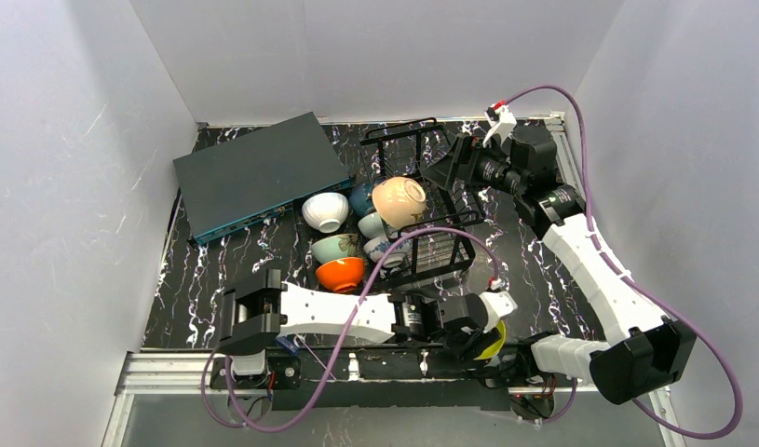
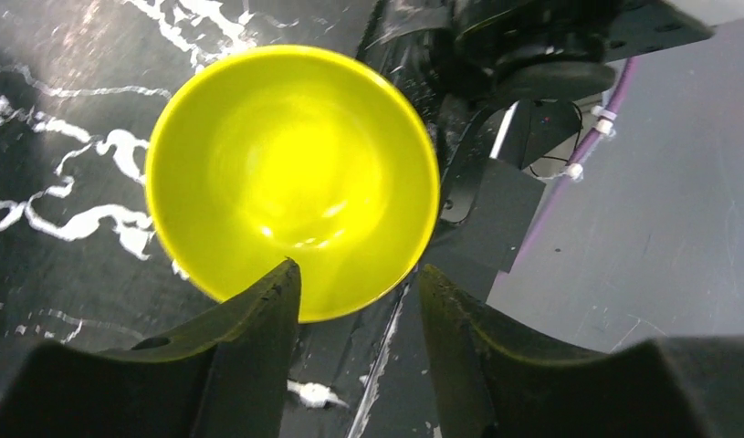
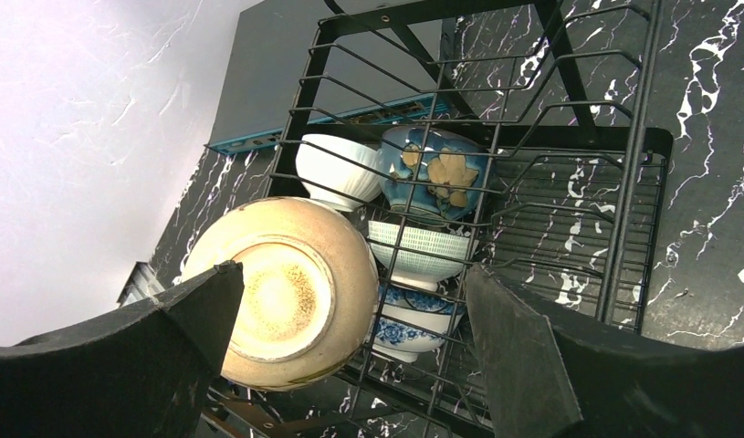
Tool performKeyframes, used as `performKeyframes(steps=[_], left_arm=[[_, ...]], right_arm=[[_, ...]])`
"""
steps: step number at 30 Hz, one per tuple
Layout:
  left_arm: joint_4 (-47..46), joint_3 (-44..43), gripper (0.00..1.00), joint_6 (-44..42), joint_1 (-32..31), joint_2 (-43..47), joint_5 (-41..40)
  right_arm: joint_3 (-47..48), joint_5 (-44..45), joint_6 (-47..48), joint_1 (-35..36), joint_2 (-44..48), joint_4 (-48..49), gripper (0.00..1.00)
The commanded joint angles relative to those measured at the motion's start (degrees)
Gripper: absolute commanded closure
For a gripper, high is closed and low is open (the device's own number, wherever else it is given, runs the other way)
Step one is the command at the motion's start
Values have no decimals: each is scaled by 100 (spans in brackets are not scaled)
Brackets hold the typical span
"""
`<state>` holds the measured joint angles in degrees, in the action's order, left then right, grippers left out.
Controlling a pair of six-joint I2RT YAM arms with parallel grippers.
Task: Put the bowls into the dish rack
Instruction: Pick up the bowl from the center of the board.
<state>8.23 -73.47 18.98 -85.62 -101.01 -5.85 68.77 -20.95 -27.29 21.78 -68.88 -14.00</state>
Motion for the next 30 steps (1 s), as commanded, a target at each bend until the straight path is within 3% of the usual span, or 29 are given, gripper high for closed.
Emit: performKeyframes(steps=[1,14,20,26,30], left_arm=[[153,-472,55,-339,-96,-221,491],[397,-1218,58,-599,-235,-1073,444],[546,-1265,73,-614,-252,-1199,84],[549,-1126,98,-528,-252,-1020,-207],[473,-968,100,-472,-248,-776,-300]], right_arm=[[101,11,118,-48,218,-15,1],[94,-22,154,-85,202,-50,1],[101,-49,163,-104,200,-51,1],[110,-72,154,-117,205,-47,1],[134,-85,145,-119,200,-48,1]])
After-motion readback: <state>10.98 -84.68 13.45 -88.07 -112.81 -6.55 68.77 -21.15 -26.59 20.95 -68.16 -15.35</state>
